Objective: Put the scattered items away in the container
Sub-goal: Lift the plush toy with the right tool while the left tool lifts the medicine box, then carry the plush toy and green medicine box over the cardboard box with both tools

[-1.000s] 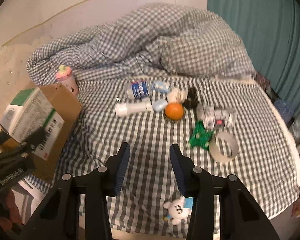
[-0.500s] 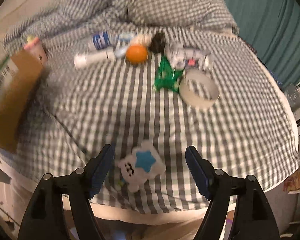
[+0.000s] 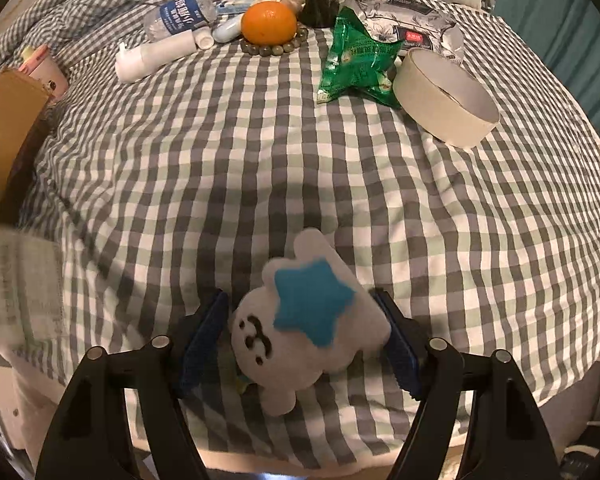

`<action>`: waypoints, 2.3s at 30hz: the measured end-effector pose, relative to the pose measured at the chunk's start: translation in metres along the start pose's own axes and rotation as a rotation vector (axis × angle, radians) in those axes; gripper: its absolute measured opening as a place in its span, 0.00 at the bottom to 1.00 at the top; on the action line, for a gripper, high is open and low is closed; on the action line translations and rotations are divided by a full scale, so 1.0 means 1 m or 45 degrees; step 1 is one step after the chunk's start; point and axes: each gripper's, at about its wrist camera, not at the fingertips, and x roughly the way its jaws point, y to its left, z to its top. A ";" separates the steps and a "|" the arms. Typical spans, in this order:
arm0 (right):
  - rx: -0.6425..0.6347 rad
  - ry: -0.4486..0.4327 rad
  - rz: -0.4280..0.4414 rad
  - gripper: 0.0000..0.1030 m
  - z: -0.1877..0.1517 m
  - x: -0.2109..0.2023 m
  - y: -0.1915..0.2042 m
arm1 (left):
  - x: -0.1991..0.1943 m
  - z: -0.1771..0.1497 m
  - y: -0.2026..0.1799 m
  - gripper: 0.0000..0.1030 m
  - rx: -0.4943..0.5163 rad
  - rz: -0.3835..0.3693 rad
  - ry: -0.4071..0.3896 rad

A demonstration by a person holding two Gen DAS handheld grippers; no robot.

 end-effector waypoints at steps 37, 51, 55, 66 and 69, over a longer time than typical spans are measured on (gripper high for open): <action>-0.062 -0.078 0.033 0.61 0.002 -0.024 0.013 | 0.081 -0.093 -0.004 1.00 -0.122 -0.044 0.392; -0.137 -0.275 0.081 0.61 0.009 -0.109 0.038 | 0.046 -0.074 -0.008 0.93 -0.015 0.040 0.199; -0.162 -0.362 0.109 0.61 0.020 -0.144 0.049 | 0.018 -0.048 -0.008 0.93 -0.009 0.040 0.094; -0.261 -0.466 0.178 0.61 0.030 -0.182 0.086 | -0.038 0.000 0.031 0.93 -0.085 0.113 -0.101; -0.290 -0.464 0.197 0.61 0.035 -0.183 0.102 | -0.043 0.003 0.047 0.94 -0.115 0.132 -0.106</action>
